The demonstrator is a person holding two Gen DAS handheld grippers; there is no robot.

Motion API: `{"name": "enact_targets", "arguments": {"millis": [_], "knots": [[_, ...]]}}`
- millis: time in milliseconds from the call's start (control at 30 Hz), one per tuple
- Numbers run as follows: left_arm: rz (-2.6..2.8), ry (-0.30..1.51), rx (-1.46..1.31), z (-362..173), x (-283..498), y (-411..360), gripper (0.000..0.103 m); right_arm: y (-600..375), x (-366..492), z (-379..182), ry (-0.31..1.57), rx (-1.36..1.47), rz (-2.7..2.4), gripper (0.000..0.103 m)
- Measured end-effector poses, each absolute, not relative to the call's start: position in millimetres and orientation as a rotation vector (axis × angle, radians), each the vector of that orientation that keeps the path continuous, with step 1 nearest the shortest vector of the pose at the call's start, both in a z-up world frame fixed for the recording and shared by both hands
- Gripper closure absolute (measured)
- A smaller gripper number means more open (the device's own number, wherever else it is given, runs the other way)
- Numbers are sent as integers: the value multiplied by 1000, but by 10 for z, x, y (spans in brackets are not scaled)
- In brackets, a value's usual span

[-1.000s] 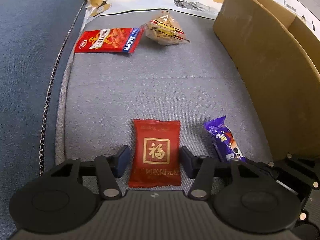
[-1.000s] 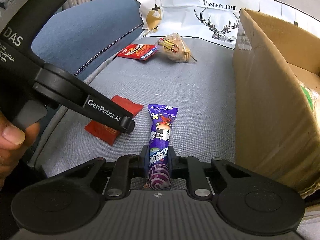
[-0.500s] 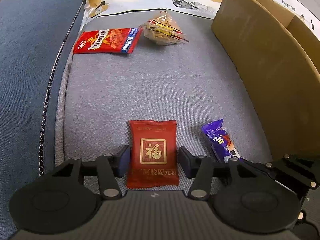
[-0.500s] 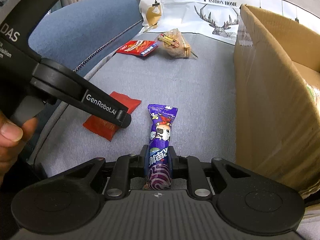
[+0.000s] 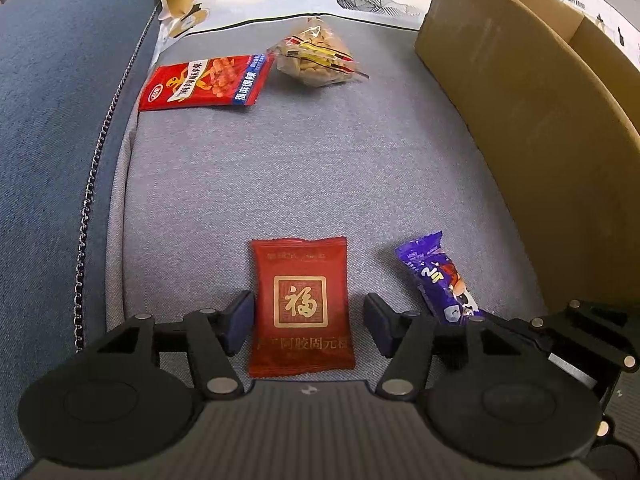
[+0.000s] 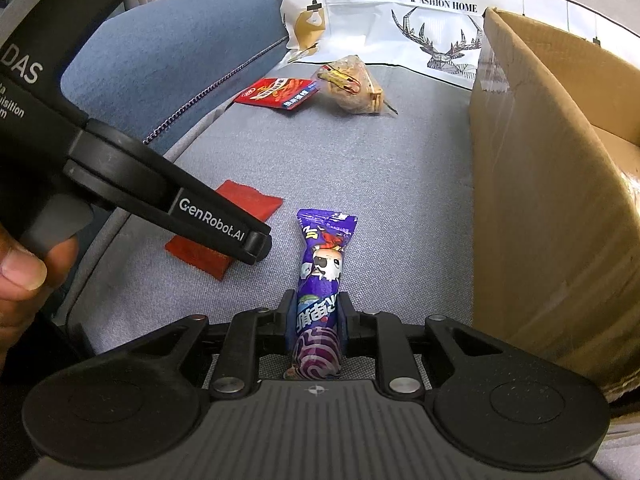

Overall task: Organize snacks
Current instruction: 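Lift both held snacks and carry them over the cardboard box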

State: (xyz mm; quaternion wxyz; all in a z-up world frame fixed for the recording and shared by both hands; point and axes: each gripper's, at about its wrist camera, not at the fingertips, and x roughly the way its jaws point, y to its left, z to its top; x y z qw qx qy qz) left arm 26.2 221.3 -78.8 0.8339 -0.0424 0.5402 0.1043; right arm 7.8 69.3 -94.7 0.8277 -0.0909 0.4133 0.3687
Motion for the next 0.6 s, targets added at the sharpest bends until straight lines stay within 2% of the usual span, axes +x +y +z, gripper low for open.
{"name": "enact_targets", "arguments": {"millis": [200,600], "knots": [[234,1127,-106,-758,234,2244,54,686,66,-945,869,-192,783,85],[218,1035,-133,-602,119,2246,57,628,25,-821,816,-163,780,86]]}}
